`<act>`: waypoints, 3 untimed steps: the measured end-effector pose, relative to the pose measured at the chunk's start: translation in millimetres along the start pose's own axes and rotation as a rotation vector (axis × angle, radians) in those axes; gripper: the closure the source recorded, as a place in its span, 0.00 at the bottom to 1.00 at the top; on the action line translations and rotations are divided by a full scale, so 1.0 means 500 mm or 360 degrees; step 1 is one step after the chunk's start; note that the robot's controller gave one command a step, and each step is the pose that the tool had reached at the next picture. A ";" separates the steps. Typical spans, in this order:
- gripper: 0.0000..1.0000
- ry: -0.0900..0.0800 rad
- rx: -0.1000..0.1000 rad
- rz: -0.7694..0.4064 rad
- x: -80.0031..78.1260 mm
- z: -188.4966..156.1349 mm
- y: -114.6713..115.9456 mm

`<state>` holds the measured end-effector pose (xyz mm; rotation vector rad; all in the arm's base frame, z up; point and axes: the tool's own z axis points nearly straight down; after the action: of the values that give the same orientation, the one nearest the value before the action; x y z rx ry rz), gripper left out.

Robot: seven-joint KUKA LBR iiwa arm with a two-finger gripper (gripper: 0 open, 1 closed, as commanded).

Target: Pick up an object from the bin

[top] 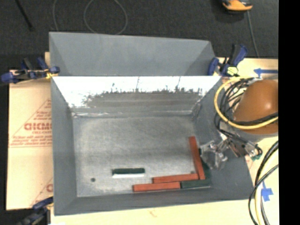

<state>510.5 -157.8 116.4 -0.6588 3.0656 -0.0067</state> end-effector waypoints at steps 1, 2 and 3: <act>0.00 0.0004 -0.0004 -0.0003 0.000 0.005 0.001; 0.00 0.0003 -0.0007 0.0292 0.008 0.091 0.085; 1.00 0.0004 -0.0003 0.0288 0.008 0.085 0.082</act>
Offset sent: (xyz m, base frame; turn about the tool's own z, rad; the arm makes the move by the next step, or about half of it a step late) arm 0.0000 0.0000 0.0000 0.0000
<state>490.4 -122.2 73.6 -0.3794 3.1150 -0.0033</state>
